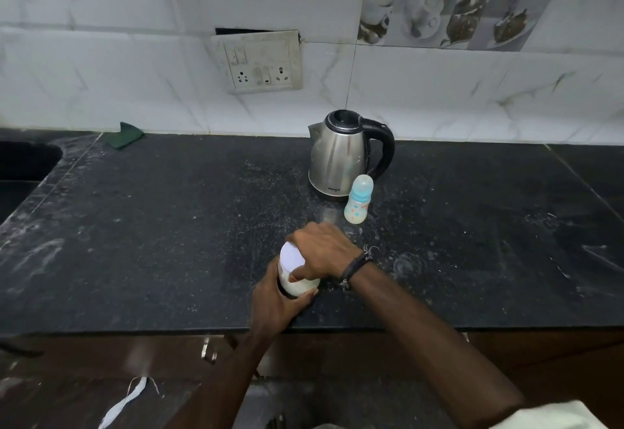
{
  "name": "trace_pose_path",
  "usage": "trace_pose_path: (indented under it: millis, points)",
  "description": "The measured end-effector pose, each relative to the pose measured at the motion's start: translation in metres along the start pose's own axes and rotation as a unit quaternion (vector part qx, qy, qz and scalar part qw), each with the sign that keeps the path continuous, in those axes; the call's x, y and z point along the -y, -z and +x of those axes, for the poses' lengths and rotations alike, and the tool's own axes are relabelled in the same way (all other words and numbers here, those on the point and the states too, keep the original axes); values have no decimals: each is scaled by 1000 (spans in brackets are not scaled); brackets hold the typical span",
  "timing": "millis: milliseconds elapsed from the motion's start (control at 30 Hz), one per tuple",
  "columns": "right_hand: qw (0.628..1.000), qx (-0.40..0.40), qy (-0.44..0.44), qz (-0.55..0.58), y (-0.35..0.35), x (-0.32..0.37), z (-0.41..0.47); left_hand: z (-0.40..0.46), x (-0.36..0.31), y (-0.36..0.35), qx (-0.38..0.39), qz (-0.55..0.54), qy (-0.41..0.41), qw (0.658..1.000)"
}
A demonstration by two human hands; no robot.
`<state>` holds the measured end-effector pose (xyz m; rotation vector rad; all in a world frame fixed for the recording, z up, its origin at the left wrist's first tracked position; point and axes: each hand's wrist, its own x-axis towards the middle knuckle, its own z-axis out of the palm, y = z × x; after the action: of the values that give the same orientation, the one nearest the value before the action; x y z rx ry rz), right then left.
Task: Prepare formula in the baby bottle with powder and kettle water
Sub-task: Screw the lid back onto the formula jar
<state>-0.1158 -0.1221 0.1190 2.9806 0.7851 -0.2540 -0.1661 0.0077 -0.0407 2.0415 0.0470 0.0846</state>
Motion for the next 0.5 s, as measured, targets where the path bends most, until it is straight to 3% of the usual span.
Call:
trace_pose_path:
  millis: [133,233,400,500]
  points:
    - [993,-81,-86,-17,-11,17,-5,0,2,0,-4,14,-13,1000]
    - [989,-93,-112,-23,-13,20,-5,1,2,0,-3,-4,-14,1000]
    - [989,-86,-118,11,-2,3,-6,0,-2,0,-5,-3,-18,1000]
    - [997,-49,-53,37,3,0,-4,0,-1,1,-6,-1,-15,1000]
